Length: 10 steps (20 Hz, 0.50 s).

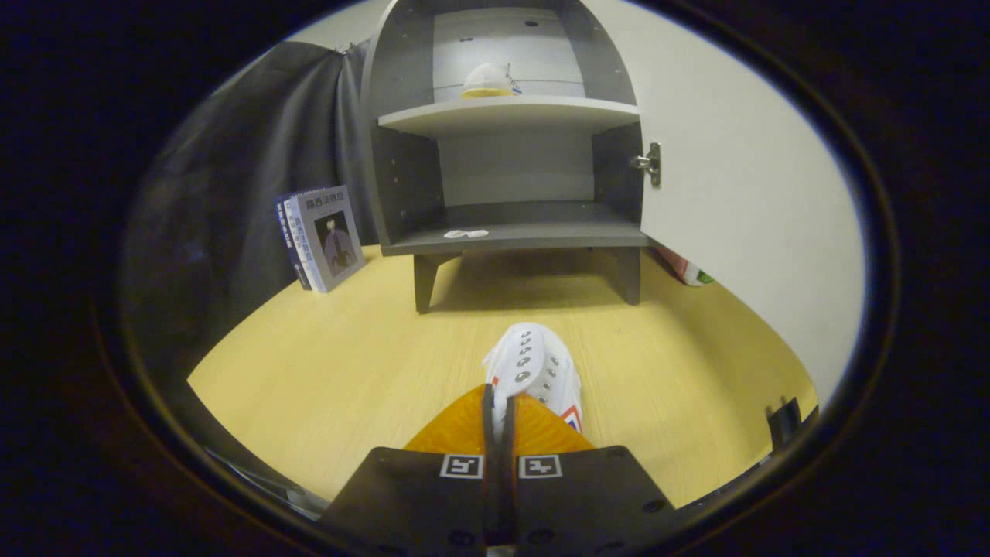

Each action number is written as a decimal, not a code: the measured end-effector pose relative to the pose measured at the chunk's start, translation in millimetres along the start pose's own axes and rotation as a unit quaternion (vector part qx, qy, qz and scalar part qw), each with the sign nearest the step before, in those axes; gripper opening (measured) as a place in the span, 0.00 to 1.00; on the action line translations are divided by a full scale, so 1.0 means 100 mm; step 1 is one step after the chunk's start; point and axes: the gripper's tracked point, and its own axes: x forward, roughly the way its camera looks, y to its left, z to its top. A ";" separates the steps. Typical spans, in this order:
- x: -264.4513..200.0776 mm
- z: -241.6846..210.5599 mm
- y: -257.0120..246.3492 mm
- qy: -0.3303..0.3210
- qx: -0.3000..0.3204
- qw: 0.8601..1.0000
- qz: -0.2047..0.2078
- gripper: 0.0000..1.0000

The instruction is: Open the shoe cabinet door, grab the shoes and put them into the shoe cabinet, then close the shoe cabinet door.

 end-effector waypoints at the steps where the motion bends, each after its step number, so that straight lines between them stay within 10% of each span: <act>1: -0.02 0.07 -0.03 -0.002 0.002 1.000 -0.003 0.02; 10: -0.56 1.48 0.09 -0.058 -0.046 0.997 -0.034 0.02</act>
